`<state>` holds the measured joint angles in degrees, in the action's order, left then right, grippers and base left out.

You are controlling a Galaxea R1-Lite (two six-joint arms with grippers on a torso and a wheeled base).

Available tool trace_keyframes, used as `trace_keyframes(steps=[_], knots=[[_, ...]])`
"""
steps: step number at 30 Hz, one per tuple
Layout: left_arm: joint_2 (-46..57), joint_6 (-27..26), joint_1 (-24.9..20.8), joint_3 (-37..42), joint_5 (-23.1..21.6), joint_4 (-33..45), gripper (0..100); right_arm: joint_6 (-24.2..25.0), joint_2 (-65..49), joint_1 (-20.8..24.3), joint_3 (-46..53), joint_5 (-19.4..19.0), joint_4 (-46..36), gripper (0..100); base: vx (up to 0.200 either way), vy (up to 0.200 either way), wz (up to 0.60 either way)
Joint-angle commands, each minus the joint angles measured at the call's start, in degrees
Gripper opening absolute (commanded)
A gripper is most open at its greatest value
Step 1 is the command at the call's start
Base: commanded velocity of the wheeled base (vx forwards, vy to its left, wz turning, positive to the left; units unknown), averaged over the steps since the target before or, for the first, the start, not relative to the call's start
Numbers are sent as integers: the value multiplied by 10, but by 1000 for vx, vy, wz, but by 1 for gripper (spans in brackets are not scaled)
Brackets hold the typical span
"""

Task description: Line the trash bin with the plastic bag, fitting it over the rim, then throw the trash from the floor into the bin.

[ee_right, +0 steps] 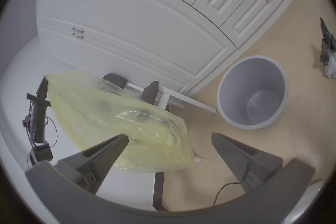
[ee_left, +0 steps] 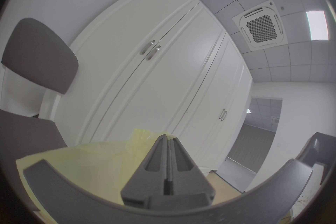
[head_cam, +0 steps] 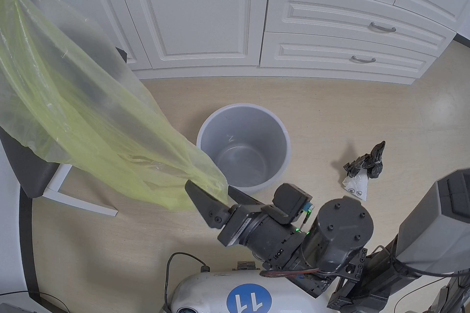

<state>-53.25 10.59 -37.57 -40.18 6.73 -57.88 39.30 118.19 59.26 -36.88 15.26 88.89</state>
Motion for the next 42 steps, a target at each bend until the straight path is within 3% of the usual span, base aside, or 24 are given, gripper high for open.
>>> trace_keyframes(steps=[1, 24, 37, 42], knots=[[-1, 11, -4, 4, -11, 0, 0, -10, 12, 7, 19, -8, 11, 100, 0, 0, 0], [4, 10, -4, 1, -15, -2, 0, -8, 51, 2, 12, -8, 11, 100, 0, 0, 0], [3, 15, -4, 2, -23, -14, 0, -7, 63, 1, -29, 9, 11, 100, 0, 0, 0], [4, 15, -4, 2, -26, -14, 0, -8, 92, -5, -65, 43, 11, 100, 0, 0, 0]])
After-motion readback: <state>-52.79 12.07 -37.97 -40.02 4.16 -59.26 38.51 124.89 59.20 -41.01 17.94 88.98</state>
